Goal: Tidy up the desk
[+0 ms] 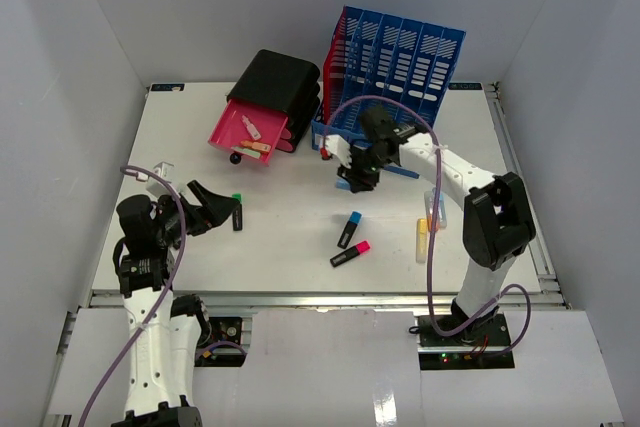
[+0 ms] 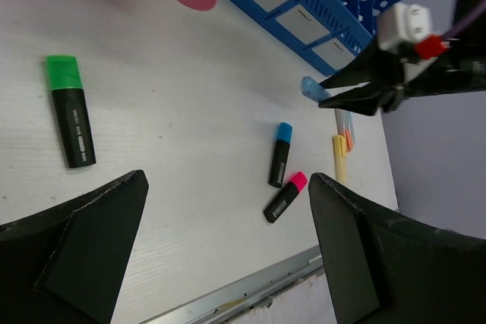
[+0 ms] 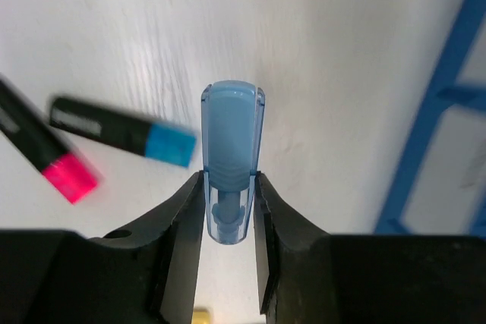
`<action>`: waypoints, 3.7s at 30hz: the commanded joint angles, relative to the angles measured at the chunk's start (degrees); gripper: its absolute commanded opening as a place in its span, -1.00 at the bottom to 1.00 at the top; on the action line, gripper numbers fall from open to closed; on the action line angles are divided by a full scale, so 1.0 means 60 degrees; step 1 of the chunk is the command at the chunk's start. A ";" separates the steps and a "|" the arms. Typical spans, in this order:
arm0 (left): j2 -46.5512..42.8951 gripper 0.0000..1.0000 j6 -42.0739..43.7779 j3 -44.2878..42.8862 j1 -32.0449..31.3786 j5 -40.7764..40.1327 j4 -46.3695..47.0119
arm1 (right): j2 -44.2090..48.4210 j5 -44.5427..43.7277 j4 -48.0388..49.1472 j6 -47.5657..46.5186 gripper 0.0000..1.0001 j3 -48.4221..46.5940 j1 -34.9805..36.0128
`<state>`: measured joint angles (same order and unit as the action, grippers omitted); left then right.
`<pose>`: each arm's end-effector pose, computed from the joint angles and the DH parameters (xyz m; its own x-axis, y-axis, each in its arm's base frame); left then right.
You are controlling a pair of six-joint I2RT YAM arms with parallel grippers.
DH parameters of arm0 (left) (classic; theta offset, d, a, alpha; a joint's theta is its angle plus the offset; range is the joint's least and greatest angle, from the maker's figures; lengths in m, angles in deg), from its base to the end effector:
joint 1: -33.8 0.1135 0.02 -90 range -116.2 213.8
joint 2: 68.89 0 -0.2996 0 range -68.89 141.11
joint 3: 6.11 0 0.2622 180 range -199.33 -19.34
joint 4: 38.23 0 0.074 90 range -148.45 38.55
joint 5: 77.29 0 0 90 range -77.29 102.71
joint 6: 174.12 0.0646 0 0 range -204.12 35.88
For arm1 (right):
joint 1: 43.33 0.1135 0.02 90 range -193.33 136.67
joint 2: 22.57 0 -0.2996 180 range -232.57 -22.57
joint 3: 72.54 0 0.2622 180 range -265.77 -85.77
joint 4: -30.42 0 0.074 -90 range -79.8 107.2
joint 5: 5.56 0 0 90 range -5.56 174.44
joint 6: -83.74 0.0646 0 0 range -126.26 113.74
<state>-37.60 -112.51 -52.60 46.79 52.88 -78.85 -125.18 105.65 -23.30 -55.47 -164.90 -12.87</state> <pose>0.1345 -0.0117 0.2849 -0.5562 -0.5012 -0.6629 0.1494 0.7244 -0.6730 0.3349 0.2241 0.2386 -0.0446 -0.8451 -0.5328 -0.9846 0.1275 -0.1199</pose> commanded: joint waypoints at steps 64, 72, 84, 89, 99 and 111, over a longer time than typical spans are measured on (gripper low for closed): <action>0.7080 -0.78 -0.2661 -0.2537 -0.3297 -0.5392 0.1183 | 0.7085 0.4990 0.3455 0.2446 -0.46 0.4096 -0.0067; 0.8441 -0.78 -0.4929 -0.3550 -0.3279 -0.6781 0.1191 | 0.8814 0.6028 0.4696 0.3639 -0.46 0.5881 -0.1929; 0.9376 0.14 -0.4418 -0.4863 -0.3279 -0.6970 0.1317 | 0.9309 0.7332 0.5403 0.4050 -0.46 0.6925 -0.3537; 0.9192 0.40 -0.4162 -0.4743 -0.3279 -0.6711 0.1906 | 0.9314 0.7427 0.5391 0.4013 -0.46 0.7024 -0.3778; 0.9796 0.52 -0.4029 -0.5254 -0.3264 -0.6036 0.2470 | 0.9427 0.7498 0.5403 0.4029 -0.46 0.7094 -0.3994; 1.0870 0.65 -0.3960 -0.6729 -0.3264 -0.6084 0.2474 | 0.9397 0.7508 0.5417 0.4057 -0.46 0.7124 -0.4099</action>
<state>25.10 -136.54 -88.22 27.14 15.60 -66.23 -69.29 149.30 7.33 -31.89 -122.45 -37.01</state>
